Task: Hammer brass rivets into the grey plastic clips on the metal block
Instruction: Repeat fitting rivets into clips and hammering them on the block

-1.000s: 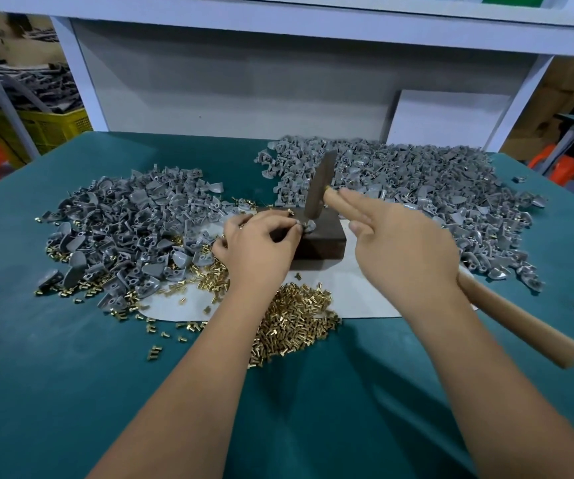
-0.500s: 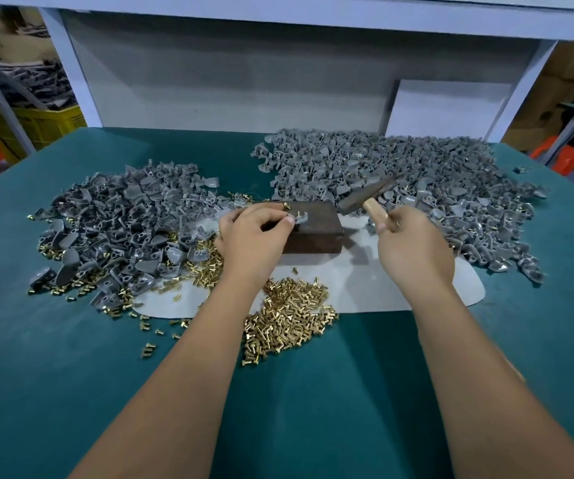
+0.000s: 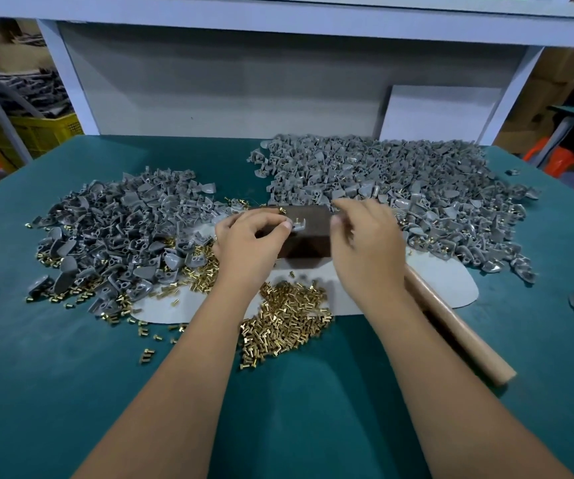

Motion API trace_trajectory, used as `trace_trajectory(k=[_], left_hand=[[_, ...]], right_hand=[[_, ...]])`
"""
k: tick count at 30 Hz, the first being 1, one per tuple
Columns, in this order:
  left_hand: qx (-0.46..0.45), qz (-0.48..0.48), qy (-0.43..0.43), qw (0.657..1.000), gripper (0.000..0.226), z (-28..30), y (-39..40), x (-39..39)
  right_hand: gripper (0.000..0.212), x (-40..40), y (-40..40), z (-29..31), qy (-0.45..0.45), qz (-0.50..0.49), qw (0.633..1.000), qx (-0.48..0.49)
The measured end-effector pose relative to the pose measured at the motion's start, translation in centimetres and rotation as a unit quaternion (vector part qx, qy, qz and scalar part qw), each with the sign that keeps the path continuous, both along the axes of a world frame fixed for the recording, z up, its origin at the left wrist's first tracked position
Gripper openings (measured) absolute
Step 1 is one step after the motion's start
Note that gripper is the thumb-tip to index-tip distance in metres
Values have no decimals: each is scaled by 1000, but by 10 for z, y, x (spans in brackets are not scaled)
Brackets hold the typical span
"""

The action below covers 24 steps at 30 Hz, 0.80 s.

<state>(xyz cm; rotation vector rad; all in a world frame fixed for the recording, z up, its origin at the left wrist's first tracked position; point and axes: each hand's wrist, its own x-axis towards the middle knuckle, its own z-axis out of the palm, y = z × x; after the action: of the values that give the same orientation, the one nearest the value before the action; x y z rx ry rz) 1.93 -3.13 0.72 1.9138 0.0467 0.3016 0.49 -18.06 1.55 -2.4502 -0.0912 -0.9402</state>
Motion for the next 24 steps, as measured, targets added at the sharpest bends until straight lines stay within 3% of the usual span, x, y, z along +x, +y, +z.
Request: trace_trajectory(k=[3, 10, 14, 16, 18, 19, 21, 24], left_hand=[[0, 8, -17, 1000, 21, 0, -1, -1], [-26, 6, -37, 999, 22, 0, 0, -2], [-2, 7, -46, 999, 27, -1, 0, 1], [5, 14, -46, 999, 28, -2, 0, 2], [19, 23, -50, 998, 29, -3, -1, 2], [27, 26, -50, 998, 29, -3, -1, 2], [38, 30, -46, 998, 29, -5, -1, 5], [39, 27, -39, 998, 30, -8, 0, 8]], right_hand=[[38, 0, 20, -9, 40, 37, 998, 9], [17, 3, 20, -15, 48, 81, 991, 92], [13, 8, 16, -11, 25, 94, 992, 84], [26, 18, 7, -5, 6, 42, 979, 197], [53, 28, -10, 1, 6, -48, 948, 315], [64, 30, -18, 1, 19, -85, 944, 318], [71, 31, -24, -5, 30, -119, 964, 236], [59, 23, -10, -11, 4, -88, 985, 148]])
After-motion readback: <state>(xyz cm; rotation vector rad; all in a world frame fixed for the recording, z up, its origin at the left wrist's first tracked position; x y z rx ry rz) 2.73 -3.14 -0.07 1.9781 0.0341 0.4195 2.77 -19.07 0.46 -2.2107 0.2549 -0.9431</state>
